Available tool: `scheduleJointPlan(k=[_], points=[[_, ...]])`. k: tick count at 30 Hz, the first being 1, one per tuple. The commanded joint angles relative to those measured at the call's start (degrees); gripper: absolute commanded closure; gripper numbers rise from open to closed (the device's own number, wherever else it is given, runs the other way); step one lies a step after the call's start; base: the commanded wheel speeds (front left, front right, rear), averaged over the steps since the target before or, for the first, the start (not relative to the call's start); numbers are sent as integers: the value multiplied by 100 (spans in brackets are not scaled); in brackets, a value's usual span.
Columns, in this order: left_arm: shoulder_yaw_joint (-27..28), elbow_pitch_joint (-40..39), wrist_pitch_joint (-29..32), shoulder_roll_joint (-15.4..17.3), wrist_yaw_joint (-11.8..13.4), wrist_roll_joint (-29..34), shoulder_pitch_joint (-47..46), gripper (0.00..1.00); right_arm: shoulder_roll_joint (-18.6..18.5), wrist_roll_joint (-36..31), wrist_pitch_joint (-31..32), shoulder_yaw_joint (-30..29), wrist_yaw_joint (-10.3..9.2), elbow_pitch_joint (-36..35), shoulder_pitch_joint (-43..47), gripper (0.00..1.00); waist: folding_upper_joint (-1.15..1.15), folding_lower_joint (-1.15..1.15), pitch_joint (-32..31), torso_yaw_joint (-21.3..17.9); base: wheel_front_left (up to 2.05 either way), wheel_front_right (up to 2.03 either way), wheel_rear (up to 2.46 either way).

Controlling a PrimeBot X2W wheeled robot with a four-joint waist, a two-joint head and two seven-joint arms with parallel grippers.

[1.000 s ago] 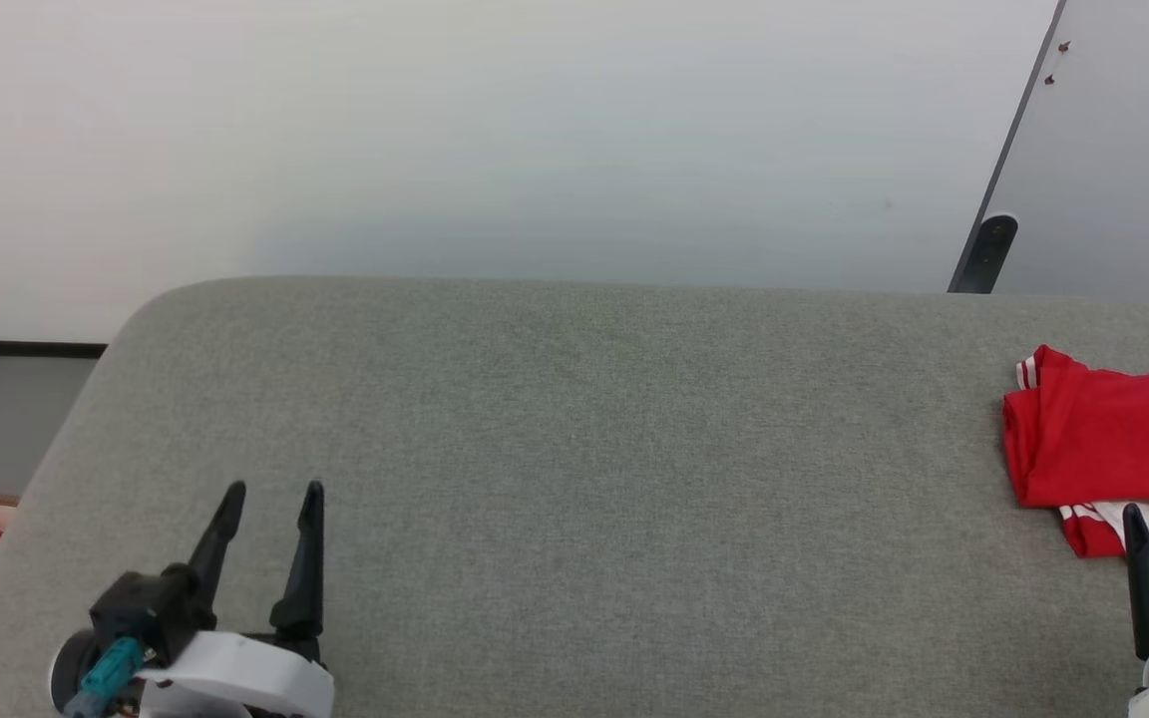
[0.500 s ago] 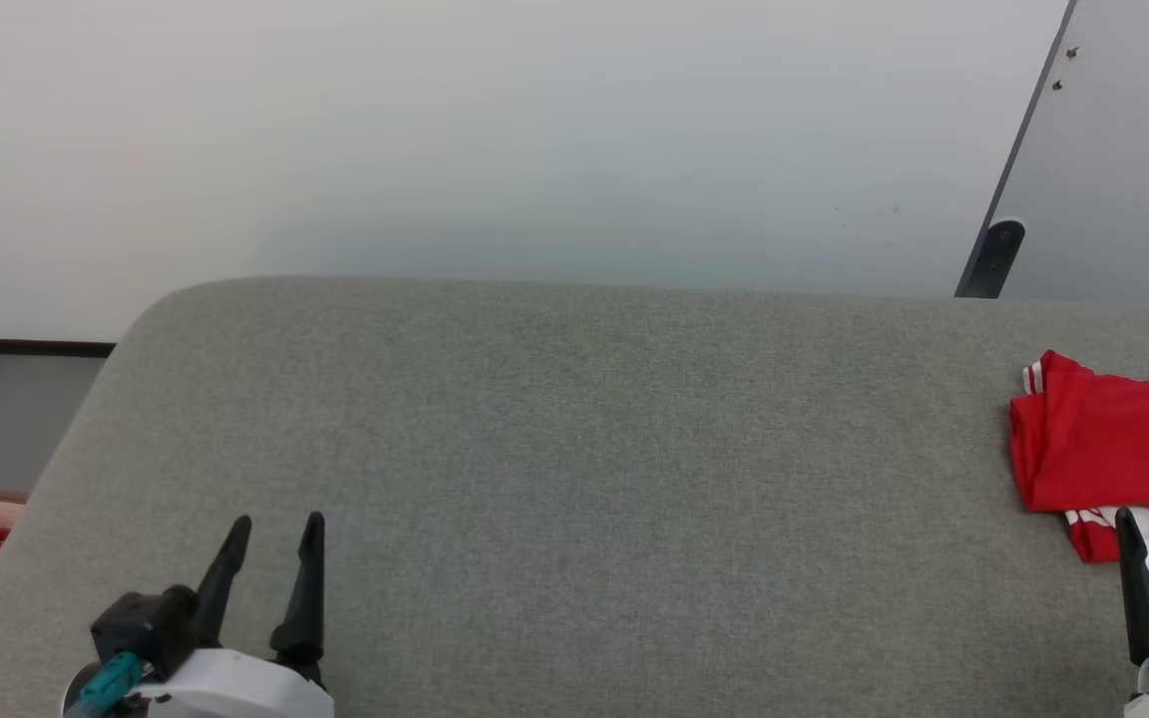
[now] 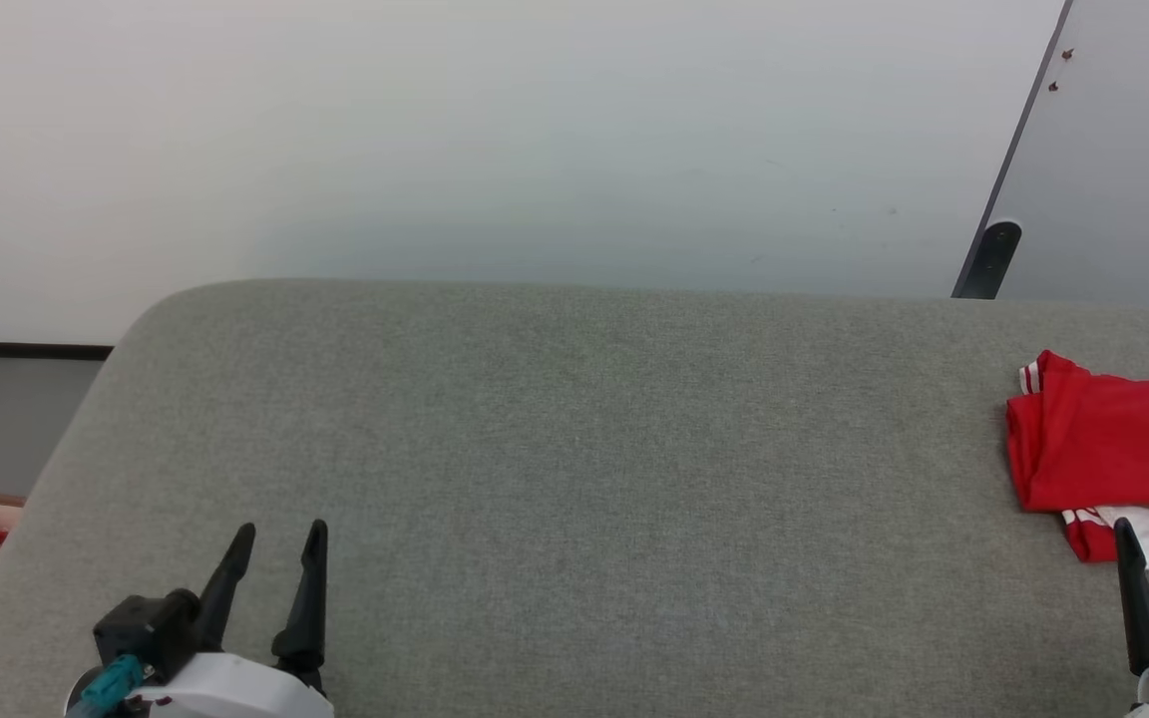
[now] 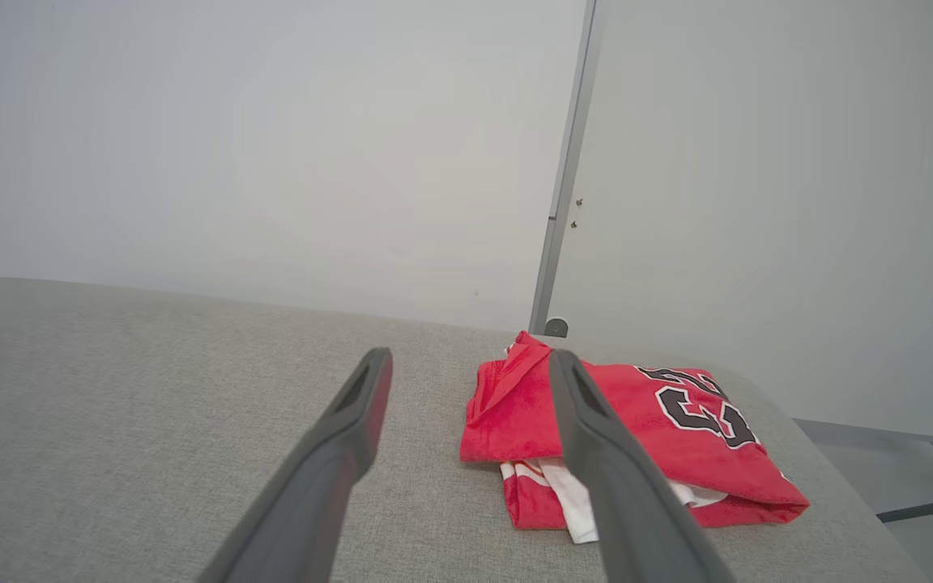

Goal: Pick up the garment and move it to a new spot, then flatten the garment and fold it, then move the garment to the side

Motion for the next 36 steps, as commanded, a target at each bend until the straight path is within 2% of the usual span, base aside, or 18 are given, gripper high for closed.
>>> scheduleJointPlan(k=[1, 4, 5, 9, 36], points=[[2, 19, -20, 24, 2, 23, 68, 0, -21, 28, 2, -32, -7, -22, 65, 0, 0, 0, 2, -1, 0, 0, 0], [81, 42, -20, -6, 2, 102, 64, 0, -31, 47, 10, -33, -7, -23, 72, 0, 0, 0, 7, -4, 0, 0, 0], [93, 36, 0, -11, 0, 69, 5, 100, -12, 18, 2, -7, 0, -1, 17, 100, 0, 0, 7, -4, 0, 0, 0], [59, 217, 46, -141, 0, 19, 144, 100, 153, 43, 14, 40, 1, 198, 69, 100, 0, 0, 8, -5, 0, 0, 0], [390, 0, 751, -456, 0, -2283, 8, 100, 609, 2651, 676, -16, 0, 265, -246, 100, 0, 0, 87, 24, 0, 0, 0]])
